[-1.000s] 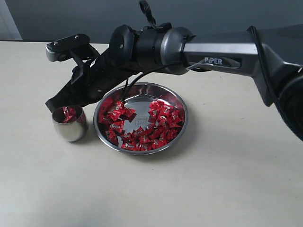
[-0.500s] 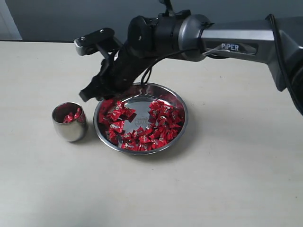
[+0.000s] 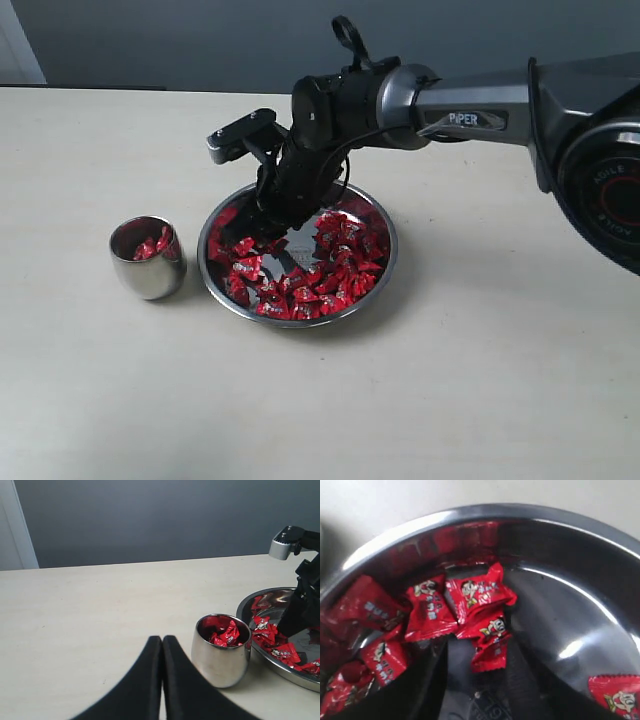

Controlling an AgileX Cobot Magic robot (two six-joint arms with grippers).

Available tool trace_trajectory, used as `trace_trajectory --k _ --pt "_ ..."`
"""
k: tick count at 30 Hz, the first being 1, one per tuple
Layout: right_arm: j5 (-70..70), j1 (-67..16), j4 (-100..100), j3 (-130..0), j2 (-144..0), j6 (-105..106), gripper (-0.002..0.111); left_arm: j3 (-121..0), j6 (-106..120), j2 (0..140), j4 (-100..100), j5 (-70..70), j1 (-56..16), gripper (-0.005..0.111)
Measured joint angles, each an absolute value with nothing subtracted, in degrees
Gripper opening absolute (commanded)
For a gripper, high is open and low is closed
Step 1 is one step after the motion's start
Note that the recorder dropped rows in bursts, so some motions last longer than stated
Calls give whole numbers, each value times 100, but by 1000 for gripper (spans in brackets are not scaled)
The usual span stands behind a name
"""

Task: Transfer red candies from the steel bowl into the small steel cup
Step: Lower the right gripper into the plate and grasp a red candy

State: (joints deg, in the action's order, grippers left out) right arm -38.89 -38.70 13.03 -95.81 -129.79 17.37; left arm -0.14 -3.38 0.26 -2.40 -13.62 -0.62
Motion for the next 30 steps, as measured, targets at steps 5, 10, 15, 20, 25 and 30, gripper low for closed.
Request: trace_trajectory --k 5,10,15,20,25,30 --pt "-3820 -3857 1240 -9581 -13068 1737 38 -14 -338 26 -240 -1362 -62 0" --pt "-3690 -3857 1240 -9581 -13065 1737 38 -14 -338 26 -240 -1362 -62 0" --pt "-3614 -3857 1240 -9581 -13065 1737 38 -14 -338 26 -240 -1362 -62 0" --pt "-3604 -3857 1240 -9581 -13065 1737 38 -14 -338 26 -240 -1362 -62 0" --pt "-3593 -3857 1240 -9581 -13065 1737 38 -14 -338 26 -240 -1362 -62 0" --pt "-3593 -3857 1240 -9581 -13065 1722 38 -14 -338 26 -240 -1362 -62 0"
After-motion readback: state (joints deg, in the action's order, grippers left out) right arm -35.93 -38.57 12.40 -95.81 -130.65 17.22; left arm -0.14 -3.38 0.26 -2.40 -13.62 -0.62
